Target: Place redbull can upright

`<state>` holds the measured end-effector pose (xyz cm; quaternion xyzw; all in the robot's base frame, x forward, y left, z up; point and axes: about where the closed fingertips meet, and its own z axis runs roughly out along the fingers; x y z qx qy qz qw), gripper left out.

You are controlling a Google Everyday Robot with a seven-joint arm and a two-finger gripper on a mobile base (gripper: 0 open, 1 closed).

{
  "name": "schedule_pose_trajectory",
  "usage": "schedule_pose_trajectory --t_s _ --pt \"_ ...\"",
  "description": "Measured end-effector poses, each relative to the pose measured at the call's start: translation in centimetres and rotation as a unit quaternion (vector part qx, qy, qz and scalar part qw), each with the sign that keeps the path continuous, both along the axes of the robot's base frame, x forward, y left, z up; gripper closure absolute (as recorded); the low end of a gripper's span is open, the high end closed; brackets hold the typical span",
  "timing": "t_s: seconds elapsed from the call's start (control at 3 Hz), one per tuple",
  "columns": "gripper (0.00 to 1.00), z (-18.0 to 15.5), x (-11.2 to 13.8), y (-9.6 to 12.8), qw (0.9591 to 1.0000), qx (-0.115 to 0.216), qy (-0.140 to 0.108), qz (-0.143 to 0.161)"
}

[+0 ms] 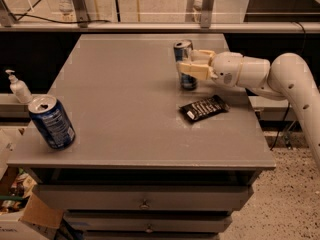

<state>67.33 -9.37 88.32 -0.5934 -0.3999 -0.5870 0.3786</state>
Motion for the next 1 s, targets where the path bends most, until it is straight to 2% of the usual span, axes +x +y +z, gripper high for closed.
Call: schedule_pose_trajectory --t_s 0.33,1.0 --pt "0.59 0.1 0.0 0.0 1.0000 0.000 0.000 0.000" --pt "0.12 1.1 -1.6 -2.6 0.9996 -0.020 0.001 -0.019"
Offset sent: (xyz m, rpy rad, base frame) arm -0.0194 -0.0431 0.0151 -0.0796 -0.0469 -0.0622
